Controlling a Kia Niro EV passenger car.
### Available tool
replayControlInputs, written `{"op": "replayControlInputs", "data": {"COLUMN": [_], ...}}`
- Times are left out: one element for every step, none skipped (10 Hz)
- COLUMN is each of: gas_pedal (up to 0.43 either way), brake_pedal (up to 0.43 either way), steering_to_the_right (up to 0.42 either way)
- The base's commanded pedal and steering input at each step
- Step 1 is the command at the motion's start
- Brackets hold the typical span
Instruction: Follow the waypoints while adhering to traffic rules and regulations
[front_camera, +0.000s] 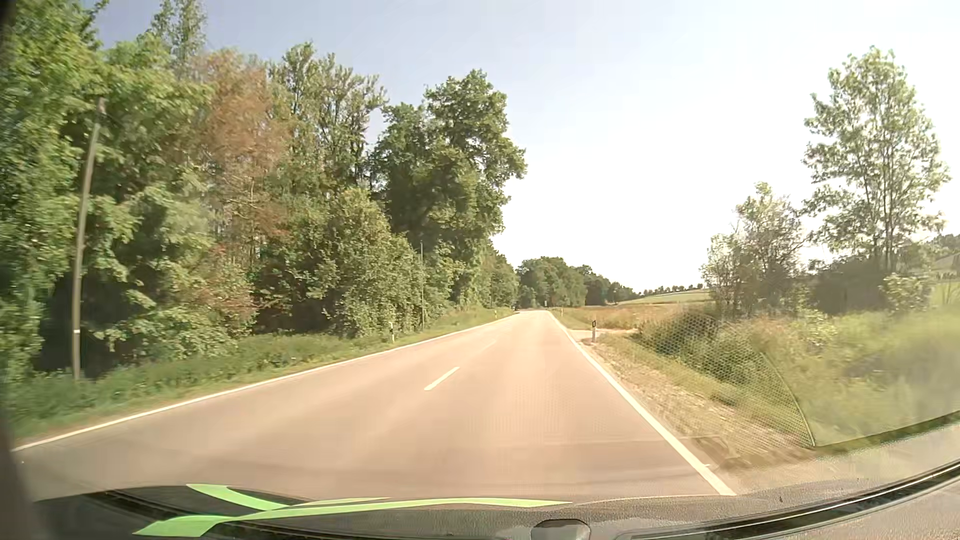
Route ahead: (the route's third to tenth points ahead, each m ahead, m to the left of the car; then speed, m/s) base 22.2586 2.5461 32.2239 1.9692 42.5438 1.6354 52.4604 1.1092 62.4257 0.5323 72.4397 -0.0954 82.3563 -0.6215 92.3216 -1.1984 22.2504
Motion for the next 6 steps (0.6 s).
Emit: {"op": "replayControlInputs", "data": {"gas_pedal": [0.331, 0.331, 0.331, 0.331, 0.331, 0.331], "brake_pedal": [0.0, 0.0, 0.0, 0.0, 0.0, 0.0], "steering_to_the_right": [0.015, 0.015, 0.013, 0.01, 0.009, 0.009]}}
